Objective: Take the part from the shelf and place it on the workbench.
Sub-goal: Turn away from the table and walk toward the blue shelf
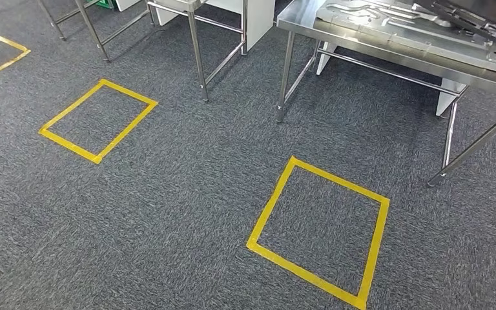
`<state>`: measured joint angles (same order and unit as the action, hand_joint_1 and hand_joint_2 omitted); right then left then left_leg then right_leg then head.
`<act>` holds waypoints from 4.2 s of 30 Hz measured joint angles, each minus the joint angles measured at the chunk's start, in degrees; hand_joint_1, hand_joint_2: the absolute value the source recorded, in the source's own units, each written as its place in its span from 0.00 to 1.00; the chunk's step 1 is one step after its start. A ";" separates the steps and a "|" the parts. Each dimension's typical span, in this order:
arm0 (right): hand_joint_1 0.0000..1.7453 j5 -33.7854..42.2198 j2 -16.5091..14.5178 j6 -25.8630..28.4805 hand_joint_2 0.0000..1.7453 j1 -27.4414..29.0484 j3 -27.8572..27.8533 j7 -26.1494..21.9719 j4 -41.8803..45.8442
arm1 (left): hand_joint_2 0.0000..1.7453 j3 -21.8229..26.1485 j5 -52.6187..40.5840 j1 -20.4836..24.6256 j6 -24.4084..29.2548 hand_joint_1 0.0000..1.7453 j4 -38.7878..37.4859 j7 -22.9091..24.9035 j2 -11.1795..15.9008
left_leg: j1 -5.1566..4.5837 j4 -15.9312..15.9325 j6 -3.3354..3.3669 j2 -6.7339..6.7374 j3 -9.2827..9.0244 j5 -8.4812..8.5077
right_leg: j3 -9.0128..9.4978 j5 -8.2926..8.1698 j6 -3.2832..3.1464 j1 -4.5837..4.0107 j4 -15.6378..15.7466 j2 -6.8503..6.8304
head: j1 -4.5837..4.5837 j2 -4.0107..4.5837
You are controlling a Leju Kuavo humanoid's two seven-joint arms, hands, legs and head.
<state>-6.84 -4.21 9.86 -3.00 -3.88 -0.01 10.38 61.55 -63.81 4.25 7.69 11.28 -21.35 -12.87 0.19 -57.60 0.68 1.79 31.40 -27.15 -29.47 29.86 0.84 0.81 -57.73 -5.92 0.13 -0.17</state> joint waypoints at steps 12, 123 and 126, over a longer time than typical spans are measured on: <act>0.00 -3.51 -0.02 -2.23 0.00 0.54 2.43 1.13 -0.13 | 0.00 0.23 0.99 0.23 -1.88 0.00 0.00 -1.07 1.33 | 0.09 -0.67 0.08 -7.58 0.90 0.55 | -1.36 -0.41 -0.19 0.56 -1.22 10.21 | 0.57 0.00; 0.00 -15.38 -1.23 -4.01 0.00 -0.57 10.92 4.74 -0.46 | 0.00 5.69 3.13 0.91 1.01 0.00 0.05 -2.52 3.59 | -0.35 -0.28 0.06 0.02 1.00 1.22 | 0.10 1.11 -1.14 -0.57 -1.15 -0.07 | -0.37 0.00; 0.00 -15.51 -1.04 -4.01 0.00 -0.41 10.93 4.74 -0.46 | 0.00 5.63 3.02 1.11 1.07 0.00 0.07 -2.62 3.33 | -0.06 0.48 0.88 -1.73 0.58 1.72 | -3.25 5.51 -0.67 -0.33 -8.47 4.65 | -0.05 0.00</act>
<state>-22.34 -5.25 5.85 -3.41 7.05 4.73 9.91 67.18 -60.80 5.36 8.76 11.34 -23.98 -9.55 0.14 -57.12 1.56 0.05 31.98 -25.43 -32.72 35.37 0.17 0.48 -66.20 -1.26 0.08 -0.17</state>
